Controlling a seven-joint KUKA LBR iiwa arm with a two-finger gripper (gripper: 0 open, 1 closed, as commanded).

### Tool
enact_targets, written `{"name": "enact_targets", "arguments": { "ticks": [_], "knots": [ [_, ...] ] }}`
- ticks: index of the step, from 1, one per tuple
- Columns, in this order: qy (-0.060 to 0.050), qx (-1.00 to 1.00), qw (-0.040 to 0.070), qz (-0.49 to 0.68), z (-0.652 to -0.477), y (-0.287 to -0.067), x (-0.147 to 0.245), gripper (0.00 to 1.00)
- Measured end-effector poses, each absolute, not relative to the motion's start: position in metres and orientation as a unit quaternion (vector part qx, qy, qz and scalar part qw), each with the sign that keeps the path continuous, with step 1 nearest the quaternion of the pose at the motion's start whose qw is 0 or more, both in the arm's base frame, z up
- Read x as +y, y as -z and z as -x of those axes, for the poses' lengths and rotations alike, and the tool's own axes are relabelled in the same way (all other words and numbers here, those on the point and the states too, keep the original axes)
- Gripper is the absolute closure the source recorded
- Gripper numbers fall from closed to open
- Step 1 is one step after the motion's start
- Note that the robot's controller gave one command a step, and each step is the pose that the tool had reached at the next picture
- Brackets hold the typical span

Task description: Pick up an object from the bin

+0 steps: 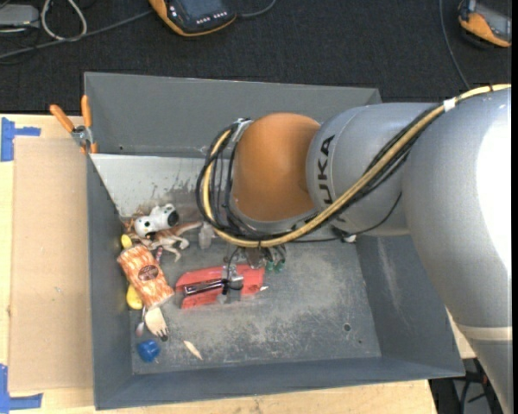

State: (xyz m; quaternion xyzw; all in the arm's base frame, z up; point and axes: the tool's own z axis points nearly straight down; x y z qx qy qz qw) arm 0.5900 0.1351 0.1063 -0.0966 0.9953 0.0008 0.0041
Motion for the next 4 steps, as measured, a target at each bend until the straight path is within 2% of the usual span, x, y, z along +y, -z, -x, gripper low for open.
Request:
{"name": "enact_targets", "arguments": {
  "ticks": [1, 2, 3, 4],
  "knots": [
    [0.000, 0.997, -0.003, 0.082, -0.573, -0.077, 0.109, 0.00],
    [-0.002, 0.998, 0.004, 0.065, -0.587, -0.070, 0.097, 0.00],
    [-0.001, 0.997, -0.002, 0.078, -0.576, -0.075, 0.108, 1.00],
    [-0.001, 0.997, -0.002, 0.078, -0.576, -0.075, 0.108, 1.00]
  ]
}}
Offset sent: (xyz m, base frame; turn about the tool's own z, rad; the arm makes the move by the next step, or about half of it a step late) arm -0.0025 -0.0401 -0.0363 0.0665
